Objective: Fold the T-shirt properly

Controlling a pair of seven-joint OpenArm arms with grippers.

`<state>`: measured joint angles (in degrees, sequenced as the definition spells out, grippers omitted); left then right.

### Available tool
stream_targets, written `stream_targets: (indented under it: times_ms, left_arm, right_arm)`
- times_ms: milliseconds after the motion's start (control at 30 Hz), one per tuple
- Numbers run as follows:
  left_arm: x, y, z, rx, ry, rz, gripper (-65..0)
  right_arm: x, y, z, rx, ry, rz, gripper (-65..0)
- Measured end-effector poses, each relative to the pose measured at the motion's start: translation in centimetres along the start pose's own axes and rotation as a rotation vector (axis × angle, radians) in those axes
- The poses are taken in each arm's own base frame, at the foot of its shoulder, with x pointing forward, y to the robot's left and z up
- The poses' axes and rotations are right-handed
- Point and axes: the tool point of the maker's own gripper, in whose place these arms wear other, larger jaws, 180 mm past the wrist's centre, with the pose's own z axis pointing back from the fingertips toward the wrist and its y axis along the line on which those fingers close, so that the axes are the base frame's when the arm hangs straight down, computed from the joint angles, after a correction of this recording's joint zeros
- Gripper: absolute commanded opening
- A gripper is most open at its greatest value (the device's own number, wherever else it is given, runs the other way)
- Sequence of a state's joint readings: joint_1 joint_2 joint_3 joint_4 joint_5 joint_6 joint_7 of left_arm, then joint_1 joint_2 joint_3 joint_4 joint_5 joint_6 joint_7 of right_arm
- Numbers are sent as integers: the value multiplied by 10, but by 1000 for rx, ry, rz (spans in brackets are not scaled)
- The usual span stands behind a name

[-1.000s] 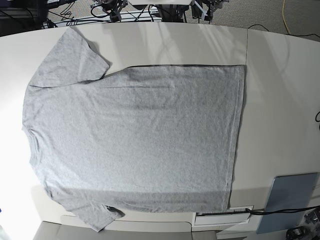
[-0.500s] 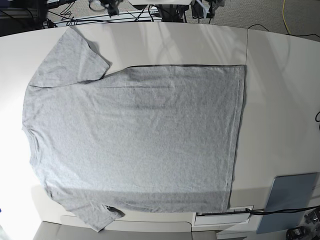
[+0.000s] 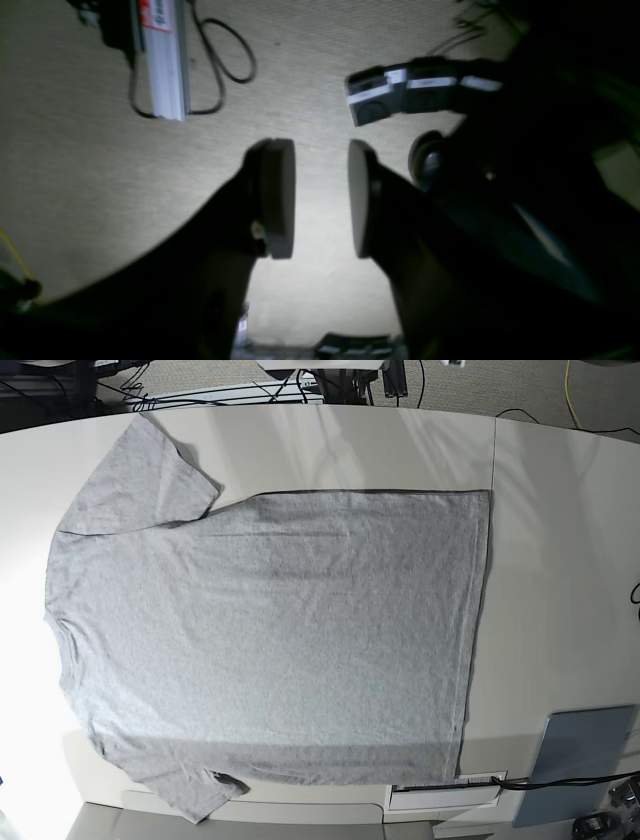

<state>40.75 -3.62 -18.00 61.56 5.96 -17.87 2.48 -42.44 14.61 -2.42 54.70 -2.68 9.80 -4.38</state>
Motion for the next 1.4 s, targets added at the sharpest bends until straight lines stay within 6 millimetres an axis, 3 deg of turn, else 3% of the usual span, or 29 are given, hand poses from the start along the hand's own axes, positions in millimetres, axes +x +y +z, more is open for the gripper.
stream_targets:
  times_ms: [167, 267, 333, 467, 667, 733, 833, 967, 1100, 1200, 1267, 1400]
  left_arm:
    - [29, 16, 42, 35, -90, -125, -232]
    - [48, 23, 71, 31, -131, -258, -232]
    - [63, 26, 91, 29, -154, -360, -232]
    - [114, 34, 127, 137, -236, -575, -232]
    - [188, 20, 154, 201, -344, -834, -232]
    - [212, 18, 157, 217, -393, -899, -232]
    - [232, 20, 151, 213, -389, -977, -232]
    - [265, 25, 148, 226, -439, -1006, -232]
    - [270, 32, 134, 176, -408, -1017, -232]
    - [286, 38, 132, 202, -430, -1004, -232]
    - [296, 34, 132, 196, -464, -992, -232]
    - [285, 12, 119, 130, -444, -1030, -232]
  right_arm:
    - [23, -28, 59, -2, -129, 130, -465]
    - [39, -33, 95, 9, -182, 254, -465]
    - [60, -37, 117, -3, -239, 316, -465]
    - [100, -52, 154, -82, -311, 449, -465]
    - [154, -74, 187, -233, -366, 579, -465]
    - [167, -79, 196, -265, -391, 590, -465]
    - [186, -85, 209, -301, -443, 598, -465]
    - [193, -93, 213, -335, -450, 593, -465]
    - [198, -96, 214, -358, -456, 616, -465]
    - [202, -101, 216, -412, -452, 696, -465]
    - [208, -104, 218, -443, -460, 728, -465]
    - [215, -106, 219, -461, -478, 729, -465]
